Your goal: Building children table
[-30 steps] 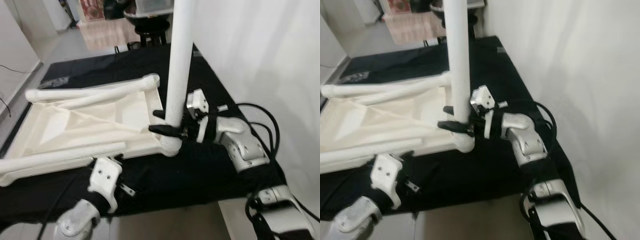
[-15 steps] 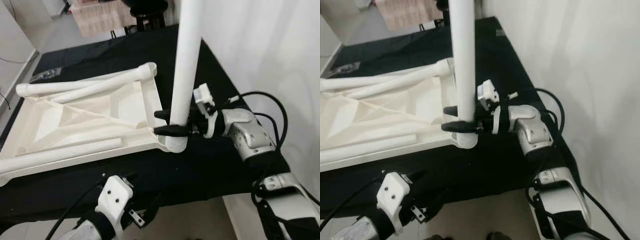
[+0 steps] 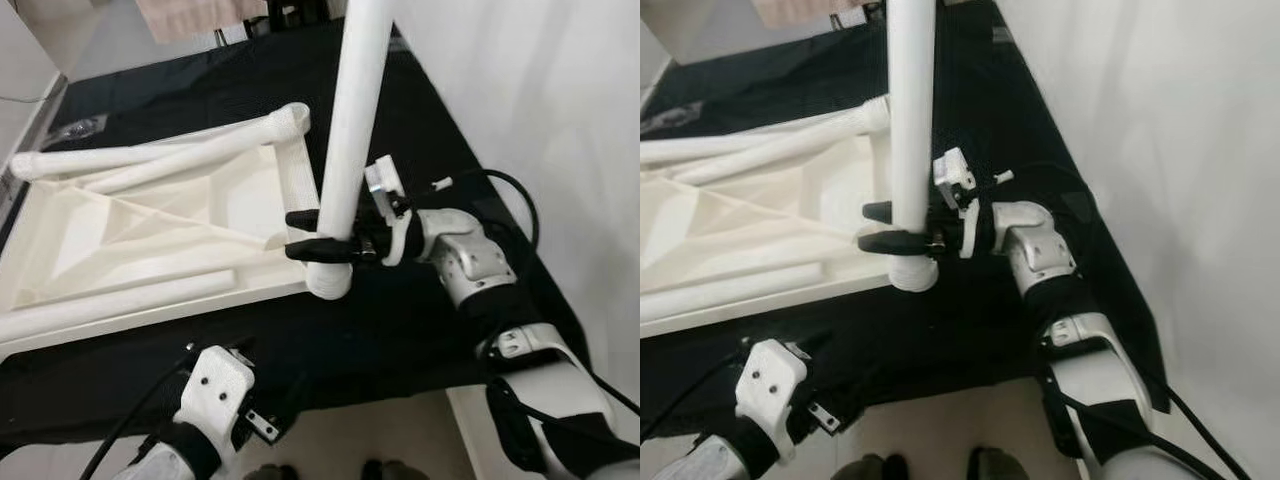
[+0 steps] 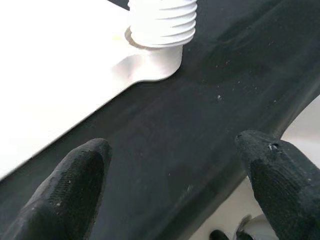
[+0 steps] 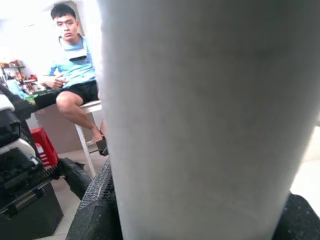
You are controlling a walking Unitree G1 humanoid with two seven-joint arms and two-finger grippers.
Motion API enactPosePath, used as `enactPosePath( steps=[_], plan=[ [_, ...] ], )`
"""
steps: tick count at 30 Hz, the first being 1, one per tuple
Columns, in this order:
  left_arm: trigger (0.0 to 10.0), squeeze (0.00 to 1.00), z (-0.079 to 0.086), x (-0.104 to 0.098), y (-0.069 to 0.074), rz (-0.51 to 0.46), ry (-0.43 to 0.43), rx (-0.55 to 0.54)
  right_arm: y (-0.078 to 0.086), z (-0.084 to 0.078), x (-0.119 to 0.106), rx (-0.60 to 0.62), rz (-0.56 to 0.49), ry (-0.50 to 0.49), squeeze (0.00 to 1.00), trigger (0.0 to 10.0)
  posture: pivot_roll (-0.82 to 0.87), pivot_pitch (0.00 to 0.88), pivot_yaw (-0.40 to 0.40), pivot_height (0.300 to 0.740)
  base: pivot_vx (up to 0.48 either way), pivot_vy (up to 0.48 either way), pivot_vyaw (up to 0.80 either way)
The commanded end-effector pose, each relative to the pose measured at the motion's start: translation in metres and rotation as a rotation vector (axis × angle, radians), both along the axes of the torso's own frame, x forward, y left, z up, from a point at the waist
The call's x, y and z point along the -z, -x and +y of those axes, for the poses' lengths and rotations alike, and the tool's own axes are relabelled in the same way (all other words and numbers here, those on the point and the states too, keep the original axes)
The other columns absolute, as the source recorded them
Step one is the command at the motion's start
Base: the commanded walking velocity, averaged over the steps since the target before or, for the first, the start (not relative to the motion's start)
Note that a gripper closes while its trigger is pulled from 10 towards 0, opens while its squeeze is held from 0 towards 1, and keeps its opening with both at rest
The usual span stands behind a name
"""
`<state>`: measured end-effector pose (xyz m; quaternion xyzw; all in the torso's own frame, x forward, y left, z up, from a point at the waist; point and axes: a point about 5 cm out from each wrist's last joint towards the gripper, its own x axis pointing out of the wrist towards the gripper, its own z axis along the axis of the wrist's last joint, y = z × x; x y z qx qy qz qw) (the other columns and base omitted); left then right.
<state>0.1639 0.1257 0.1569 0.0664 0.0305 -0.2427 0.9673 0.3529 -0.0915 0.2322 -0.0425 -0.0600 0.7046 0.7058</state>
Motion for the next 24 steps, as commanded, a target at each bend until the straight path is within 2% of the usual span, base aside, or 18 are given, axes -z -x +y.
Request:
enactPosePath(
  steps=[1,8,15,20,24],
  plan=[
    [10.0,0.00,0.0030,0.0002,0.0022,0.009,-0.012,-0.027,-0.0006,0.0031,0.0067,-0.004,-0.015,0.055,0.00,10.0,0.03,0.266,0.063,0.740,0.000,0.000,0.00],
    [10.0,0.00,0.0043,-0.0014,0.0017,0.005,-0.014,-0.049,-0.0042,-0.0008,0.0102,0.019,-0.048,0.119,0.00,10.0,0.03,0.277,0.061,0.740,0.000,0.000,0.00],
    [10.0,0.00,0.0047,-0.0020,0.0007,0.010,0.002,-0.057,-0.0033,0.0031,0.0098,0.000,-0.056,0.105,0.00,10.0,0.03,0.280,0.062,0.740,0.000,0.000,0.00],
    [10.0,0.00,0.0057,0.0004,-0.0012,0.041,0.022,-0.073,-0.0028,0.0048,0.0090,-0.010,-0.057,0.084,0.00,10.0,0.03,0.278,0.062,0.740,0.000,0.476,0.00],
    [10.0,0.00,0.0066,-0.0005,-0.0020,0.031,0.008,-0.079,-0.0028,0.0049,0.0082,-0.017,-0.061,0.079,0.00,10.0,0.03,0.276,0.062,0.740,0.000,0.000,0.00]
  ],
)
